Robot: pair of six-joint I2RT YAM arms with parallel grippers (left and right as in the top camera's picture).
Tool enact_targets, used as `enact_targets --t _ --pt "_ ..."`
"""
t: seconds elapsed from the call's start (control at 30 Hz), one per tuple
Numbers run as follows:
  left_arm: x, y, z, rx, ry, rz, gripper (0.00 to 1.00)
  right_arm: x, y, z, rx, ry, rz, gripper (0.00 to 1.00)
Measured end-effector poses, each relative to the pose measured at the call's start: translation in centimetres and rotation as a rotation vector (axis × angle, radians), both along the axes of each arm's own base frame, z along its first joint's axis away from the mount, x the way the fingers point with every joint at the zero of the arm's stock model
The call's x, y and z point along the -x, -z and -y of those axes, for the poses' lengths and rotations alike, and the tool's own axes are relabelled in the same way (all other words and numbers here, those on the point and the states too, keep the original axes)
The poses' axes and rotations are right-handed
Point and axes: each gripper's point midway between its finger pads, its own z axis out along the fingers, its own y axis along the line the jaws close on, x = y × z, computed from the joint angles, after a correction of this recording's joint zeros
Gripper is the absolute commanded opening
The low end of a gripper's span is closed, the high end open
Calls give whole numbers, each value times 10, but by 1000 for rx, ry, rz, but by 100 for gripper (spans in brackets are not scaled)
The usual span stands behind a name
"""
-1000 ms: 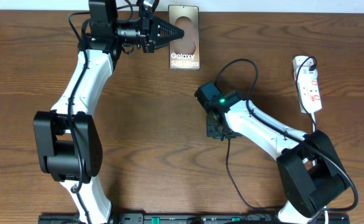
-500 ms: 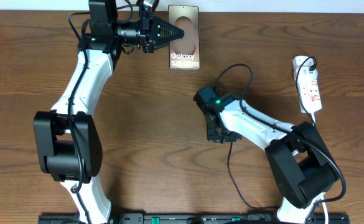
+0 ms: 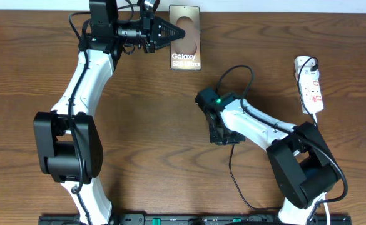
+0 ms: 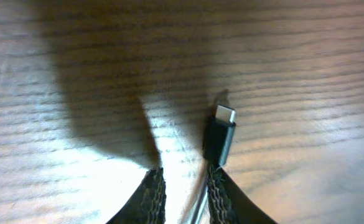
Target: Plug charger to phone and switch on socket
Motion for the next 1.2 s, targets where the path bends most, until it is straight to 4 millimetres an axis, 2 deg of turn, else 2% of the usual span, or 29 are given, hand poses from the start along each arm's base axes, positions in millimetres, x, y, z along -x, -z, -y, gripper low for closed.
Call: enact_targets --t 0.2,0.37,0.4,0.47,0.87,1.2 --pt "0 0 0 0 0 0 8 -8 -28 -6 1 3 -11 27" --pt "0 0 0 0 0 0 8 0 -35 3 -3 46 -76 29" --pt "0 0 0 0 0 0 7 1 -35 5 -11 59 -91 32" --pt "0 0 0 0 0 0 7 2 -34 8 -40 67 -119 40" --pt "0 0 0 0 0 0 7 14 -5 20 -122 98 -185 38" --pt "0 0 0 0 0 0 7 12 2 17 -144 89 -170 33"
